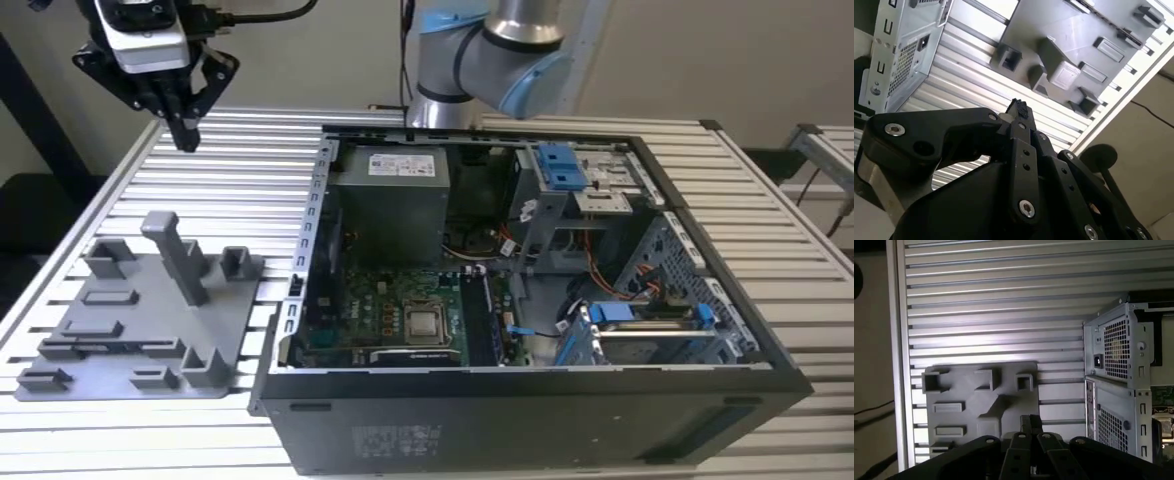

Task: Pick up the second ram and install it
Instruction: 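Reach for the second ram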

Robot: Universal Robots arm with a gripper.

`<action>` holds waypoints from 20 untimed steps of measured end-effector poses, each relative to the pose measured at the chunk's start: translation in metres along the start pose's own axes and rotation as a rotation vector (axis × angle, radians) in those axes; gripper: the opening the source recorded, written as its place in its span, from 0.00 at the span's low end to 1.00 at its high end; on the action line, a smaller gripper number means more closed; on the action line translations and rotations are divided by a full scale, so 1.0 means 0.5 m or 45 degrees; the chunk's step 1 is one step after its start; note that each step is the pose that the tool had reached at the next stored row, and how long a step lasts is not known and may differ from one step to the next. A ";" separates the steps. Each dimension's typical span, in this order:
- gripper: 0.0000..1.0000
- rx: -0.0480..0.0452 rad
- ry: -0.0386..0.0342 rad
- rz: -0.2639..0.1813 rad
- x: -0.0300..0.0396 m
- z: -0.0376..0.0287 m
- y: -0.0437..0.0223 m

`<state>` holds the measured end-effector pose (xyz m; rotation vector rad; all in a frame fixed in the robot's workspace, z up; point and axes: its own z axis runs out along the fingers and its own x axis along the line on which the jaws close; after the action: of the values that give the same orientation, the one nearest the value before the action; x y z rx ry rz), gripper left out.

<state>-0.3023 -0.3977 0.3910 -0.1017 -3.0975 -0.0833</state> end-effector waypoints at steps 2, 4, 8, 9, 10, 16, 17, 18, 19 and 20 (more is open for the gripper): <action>0.11 0.000 0.0001 -0.001 0.015 0.001 -0.001; 0.11 0.000 0.0002 -0.002 0.021 0.001 -0.001; 0.11 0.000 0.0002 -0.002 0.022 0.001 -0.001; 0.11 0.000 0.0002 -0.002 0.023 0.001 -0.001; 0.11 0.000 0.0003 -0.002 0.025 0.001 -0.002; 0.11 0.000 0.0001 -0.002 0.056 0.003 -0.004; 0.11 0.000 0.0002 -0.002 0.063 0.003 -0.004; 0.11 0.000 0.0002 -0.002 0.071 0.003 -0.005; 0.11 0.000 0.0003 -0.002 0.080 0.003 -0.005; 0.11 0.000 0.0002 -0.002 0.089 0.004 -0.006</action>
<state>-0.3469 -0.3976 0.3908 -0.0995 -3.0974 -0.0832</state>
